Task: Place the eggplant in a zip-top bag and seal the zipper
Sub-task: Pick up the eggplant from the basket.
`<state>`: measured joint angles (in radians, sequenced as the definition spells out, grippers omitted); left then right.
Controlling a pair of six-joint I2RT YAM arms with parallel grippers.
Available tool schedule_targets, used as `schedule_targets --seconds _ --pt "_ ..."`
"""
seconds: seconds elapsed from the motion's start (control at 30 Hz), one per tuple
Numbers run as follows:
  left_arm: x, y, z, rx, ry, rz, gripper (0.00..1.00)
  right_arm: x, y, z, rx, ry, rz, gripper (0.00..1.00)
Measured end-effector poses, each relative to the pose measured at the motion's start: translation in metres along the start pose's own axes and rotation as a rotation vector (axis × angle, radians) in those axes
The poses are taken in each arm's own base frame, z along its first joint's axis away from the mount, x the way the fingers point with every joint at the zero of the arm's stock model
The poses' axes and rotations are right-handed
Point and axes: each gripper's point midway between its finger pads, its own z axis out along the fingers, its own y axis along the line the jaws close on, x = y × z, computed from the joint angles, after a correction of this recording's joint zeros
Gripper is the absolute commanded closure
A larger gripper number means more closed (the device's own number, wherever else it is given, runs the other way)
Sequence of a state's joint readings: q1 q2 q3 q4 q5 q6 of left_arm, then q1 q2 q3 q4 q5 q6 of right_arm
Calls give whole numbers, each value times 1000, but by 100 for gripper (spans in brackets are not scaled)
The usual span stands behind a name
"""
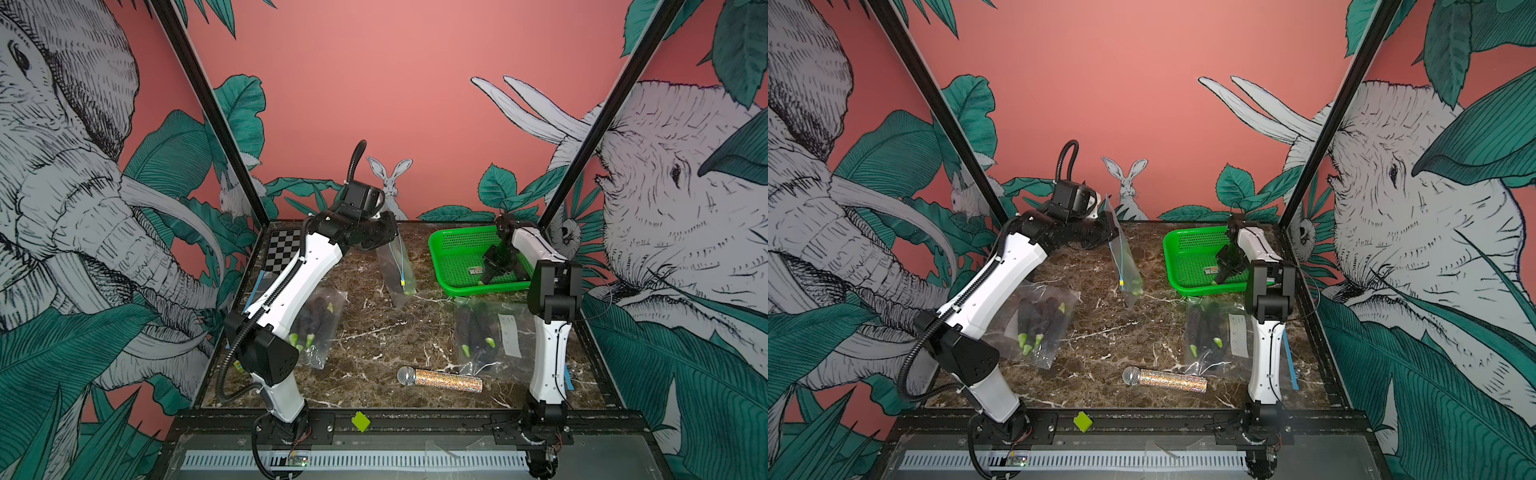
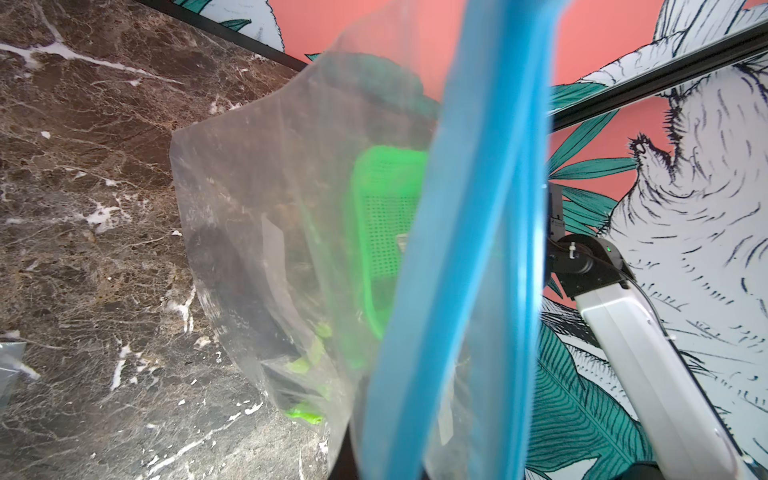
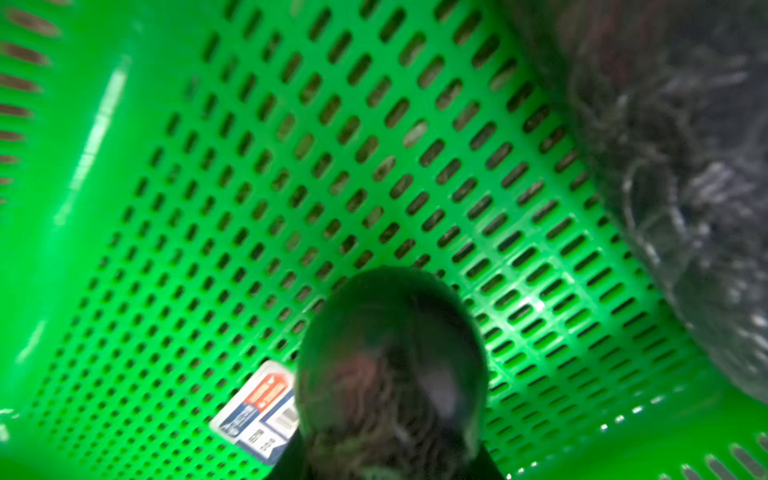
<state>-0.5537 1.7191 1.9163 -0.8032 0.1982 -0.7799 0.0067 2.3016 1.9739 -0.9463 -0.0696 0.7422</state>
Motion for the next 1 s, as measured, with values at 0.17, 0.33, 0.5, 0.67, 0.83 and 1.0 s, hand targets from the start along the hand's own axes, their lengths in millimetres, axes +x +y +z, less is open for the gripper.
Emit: schedule_targets --seconds 0.17,0.33,0.5,0.67,0.83,1.0 --pt "0 4 0 -20 -3 3 100 -13 17 -58 -111 -143 -53 80" --pt "-5 4 -8 -45 -17 7 100 -24 51 -171 -301 -390 -153 81" --pt "-15 -4 -23 -57 -58 22 100 18 90 -284 -528 -587 -298 84" --pt "-13 -11 -29 -73 -67 34 100 101 134 -347 -778 -655 -447 86" --pt "-13 -16 -29 -105 -67 45 100 164 172 -359 -932 -649 -543 86" --pt "-6 -5 -26 -163 -47 33 100 191 193 -359 -1020 -661 -558 87"
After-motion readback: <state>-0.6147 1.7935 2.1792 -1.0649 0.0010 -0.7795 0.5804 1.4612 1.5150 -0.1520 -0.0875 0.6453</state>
